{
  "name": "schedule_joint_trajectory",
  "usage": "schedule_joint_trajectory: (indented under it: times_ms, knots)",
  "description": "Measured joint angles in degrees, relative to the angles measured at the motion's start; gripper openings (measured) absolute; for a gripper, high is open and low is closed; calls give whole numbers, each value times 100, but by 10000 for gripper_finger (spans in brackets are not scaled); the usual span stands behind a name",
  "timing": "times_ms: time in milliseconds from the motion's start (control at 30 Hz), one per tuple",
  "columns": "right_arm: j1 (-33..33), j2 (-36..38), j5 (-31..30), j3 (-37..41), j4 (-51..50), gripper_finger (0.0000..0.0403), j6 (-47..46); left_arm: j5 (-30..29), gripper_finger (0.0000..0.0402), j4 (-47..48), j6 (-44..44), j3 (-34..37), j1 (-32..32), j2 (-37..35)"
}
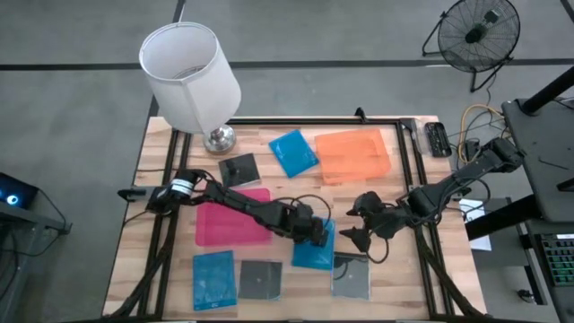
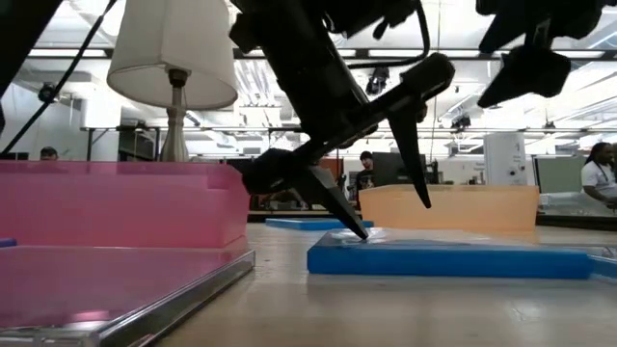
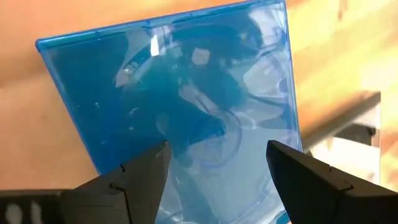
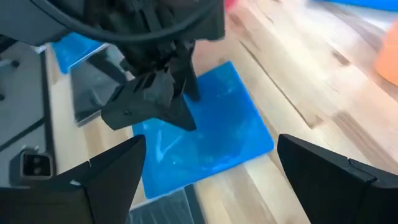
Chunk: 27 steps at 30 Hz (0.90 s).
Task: Pick & place jewel cases by type
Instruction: Put the bottom right blue CD case into the orange bin
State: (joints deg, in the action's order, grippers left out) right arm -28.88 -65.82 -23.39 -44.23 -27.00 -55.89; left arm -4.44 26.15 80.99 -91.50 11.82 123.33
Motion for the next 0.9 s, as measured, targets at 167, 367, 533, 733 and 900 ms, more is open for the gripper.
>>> schedule_joint_trajectory:
  times_ms: [167, 367, 533, 733, 900]
  knots:
    - [0, 2, -272, 0, -435, 359, -840, 42, 257, 57, -370, 14, -351, -93]
    - [2, 2, -741, 34, -1123, 359, -2556, 348, 257, 48, -786, 2, -766, -125]
    - [7, 2, -943, 138, -1321, 359, -3680, 500, 257, 42, -1036, 4, -902, -133]
    - [-3, 2, -952, 370, -1309, 359, -4705, 802, 257, 40, -1360, 4, -1058, -137]
    - [-13, 2, -978, 500, -1281, 359, -5193, 1307, 257, 63, -1671, 4, -1089, -201]
